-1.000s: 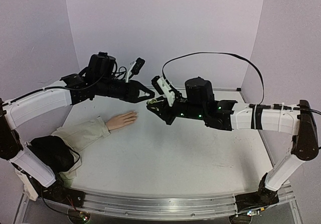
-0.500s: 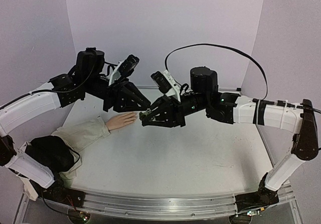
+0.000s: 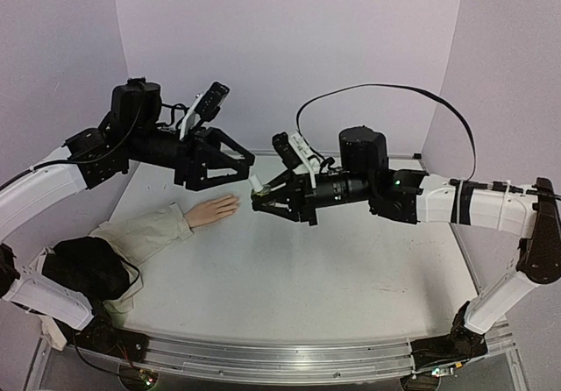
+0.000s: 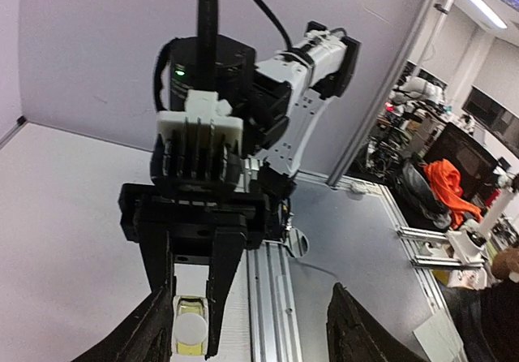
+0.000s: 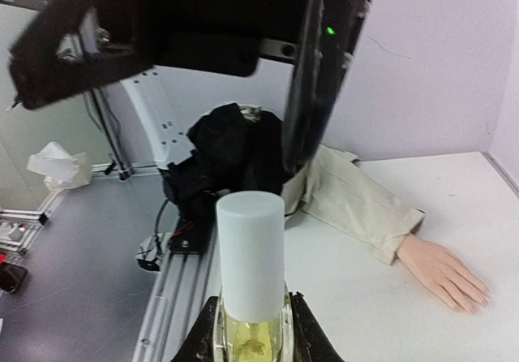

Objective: Paint the nails

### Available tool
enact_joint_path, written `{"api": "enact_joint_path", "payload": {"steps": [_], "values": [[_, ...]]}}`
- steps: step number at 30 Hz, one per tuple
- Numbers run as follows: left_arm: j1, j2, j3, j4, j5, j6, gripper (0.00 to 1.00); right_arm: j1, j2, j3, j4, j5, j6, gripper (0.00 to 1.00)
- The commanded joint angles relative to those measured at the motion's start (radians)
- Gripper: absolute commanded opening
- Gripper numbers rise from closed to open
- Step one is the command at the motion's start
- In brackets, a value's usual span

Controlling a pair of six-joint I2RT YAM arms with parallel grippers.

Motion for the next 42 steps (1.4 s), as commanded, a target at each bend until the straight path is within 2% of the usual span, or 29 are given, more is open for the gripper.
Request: {"api": "enact_joint_path", "payload": {"steps": [1,3,8,11,18,24,28,34,39,41,42], "values": [[0.004,0.023,0.042,-0.045,-0.236,-0.096,0.66,0.004,-0.044,-0.007,0.037,0.264,-0.053,0.0],[0.004,0.042,0.056,-0.063,-0.288,-0.128,0.65,0.013,-0.038,-0.011,0.044,0.381,-0.052,0.0],[0.002,0.089,0.104,-0.138,-0.359,-0.134,0.65,0.029,-0.019,-0.017,0.058,0.507,-0.06,0.0],[0.002,0.107,0.11,-0.139,-0.358,-0.143,0.62,0.03,-0.002,-0.009,0.051,0.522,-0.063,0.0],[0.002,0.147,0.129,-0.138,-0.392,-0.179,0.42,0.033,0.016,0.006,0.04,0.536,-0.073,0.0],[0.001,0.174,0.145,-0.129,-0.412,-0.207,0.37,0.035,0.03,0.015,0.031,0.543,-0.08,0.0],[-0.002,0.194,0.153,-0.127,-0.387,-0.21,0.3,0.035,0.032,0.018,0.034,0.549,-0.083,0.0],[-0.007,0.206,0.158,-0.125,-0.373,-0.201,0.2,0.036,0.04,0.022,0.041,0.546,-0.085,0.0],[-0.008,0.204,0.154,-0.122,-0.319,-0.147,0.02,0.036,0.039,0.017,0.045,0.497,-0.082,0.0],[-0.009,0.197,0.146,-0.121,-0.243,-0.091,0.0,0.031,0.026,0.003,0.046,0.394,-0.079,0.0],[-0.009,0.19,0.14,-0.12,-0.188,-0.05,0.0,0.023,0.015,-0.006,0.047,0.279,-0.077,0.0]]}}
